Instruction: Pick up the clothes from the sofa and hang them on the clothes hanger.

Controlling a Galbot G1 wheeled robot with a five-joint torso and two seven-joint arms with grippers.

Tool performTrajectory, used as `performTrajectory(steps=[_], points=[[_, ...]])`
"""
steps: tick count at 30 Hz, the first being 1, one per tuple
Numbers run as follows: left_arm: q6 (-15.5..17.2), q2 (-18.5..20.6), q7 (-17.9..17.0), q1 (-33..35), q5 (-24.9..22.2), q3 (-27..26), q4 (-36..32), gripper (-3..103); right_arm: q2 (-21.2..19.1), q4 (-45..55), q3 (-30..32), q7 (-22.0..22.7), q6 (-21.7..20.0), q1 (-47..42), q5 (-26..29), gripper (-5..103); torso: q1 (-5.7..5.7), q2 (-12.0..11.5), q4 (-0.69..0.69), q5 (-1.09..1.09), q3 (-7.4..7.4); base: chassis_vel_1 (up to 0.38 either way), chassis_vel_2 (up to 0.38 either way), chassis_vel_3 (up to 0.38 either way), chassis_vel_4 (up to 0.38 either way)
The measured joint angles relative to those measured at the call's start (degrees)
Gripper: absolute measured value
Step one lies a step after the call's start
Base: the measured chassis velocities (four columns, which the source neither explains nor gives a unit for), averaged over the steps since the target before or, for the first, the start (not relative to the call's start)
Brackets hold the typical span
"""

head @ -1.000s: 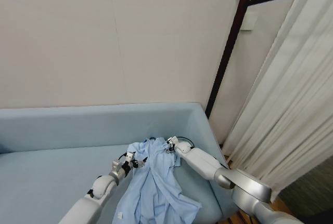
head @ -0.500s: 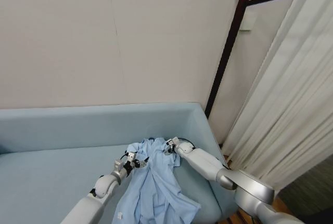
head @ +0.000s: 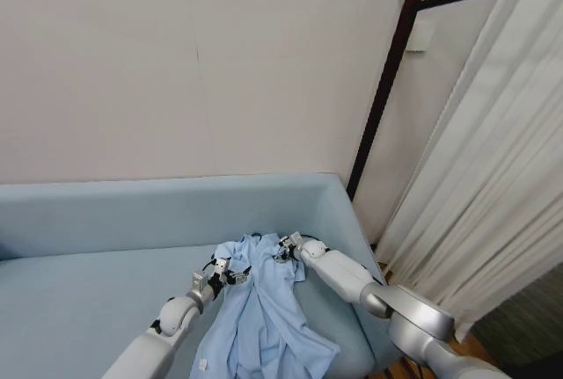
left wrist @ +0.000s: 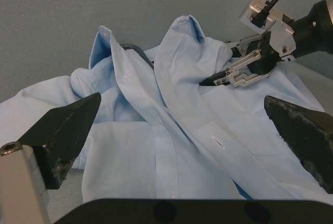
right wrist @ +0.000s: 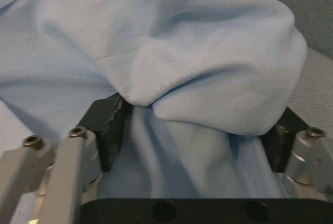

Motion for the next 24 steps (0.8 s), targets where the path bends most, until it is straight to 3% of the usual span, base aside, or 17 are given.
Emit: performTrajectory(steps=[4, 7, 9, 12, 15, 19, 24], points=[[0.0, 0.05, 0.0, -0.03, -0.19, 0.02, 0.01, 100, -0.39, 1.1, -0.19, 0.28, 0.22, -0.21, -0.62, 54, 0.0, 0.0, 0.0, 0.0, 0.0, 0.0, 0.0, 0.0, 0.0], [0.0, 0.06, 0.01, -0.11, -0.27, 0.1, 0.03, 100, -0.86, 2.46, -0.47, 0.39, 0.79, -0.55, -2.23, 38, 0.0, 0.0, 0.0, 0.0, 0.0, 0.0, 0.0, 0.0, 0.0], [0.0, 0.06, 0.01, -0.13, -0.29, 0.15, 0.03, 100, -0.98, 2.57, -0.6, 0.22, 1.6, -0.62, -3.09, 38, 0.0, 0.0, 0.0, 0.0, 0.0, 0.0, 0.0, 0.0, 0.0], [0.0, 0.07, 0.01, -0.18, -0.33, 0.28, 0.0, 100, -1.37, 2.71, -0.77, -0.76, 4.36, -0.78, -6.02, 25, 0.0, 0.0, -0.02, -0.01, 0.0, 0.0, 0.0, 0.0, 0.0], [0.0, 0.04, 0.01, -0.2, -0.34, 0.35, -0.09, 100, -1.8, 3.15, -0.74, -1.17, 5.8, -1.0, -7.73, 25, 0.0, 0.0, -0.02, -0.01, -0.01, 0.0, 0.0, 0.0, 0.0], [0.03, -0.16, 0.01, -0.32, -0.35, 0.48, -0.12, 100, -4.08, 6.84, -0.34, 0.06, 8.8, -2.23, -12.54, 8, 0.0, 0.0, 0.01, 0.0, 0.0, 0.0, 0.0, 0.0, 0.0], [0.05, -0.55, 0.01, -0.43, -0.35, 0.67, -0.16, 100, -7.55, 13.14, -0.04, 2.84, 10.8, -4.1, -18.07, 5, 0.0, 0.0, -0.01, 0.01, 0.0, 0.0, 0.0, 0.0, 0.0]])
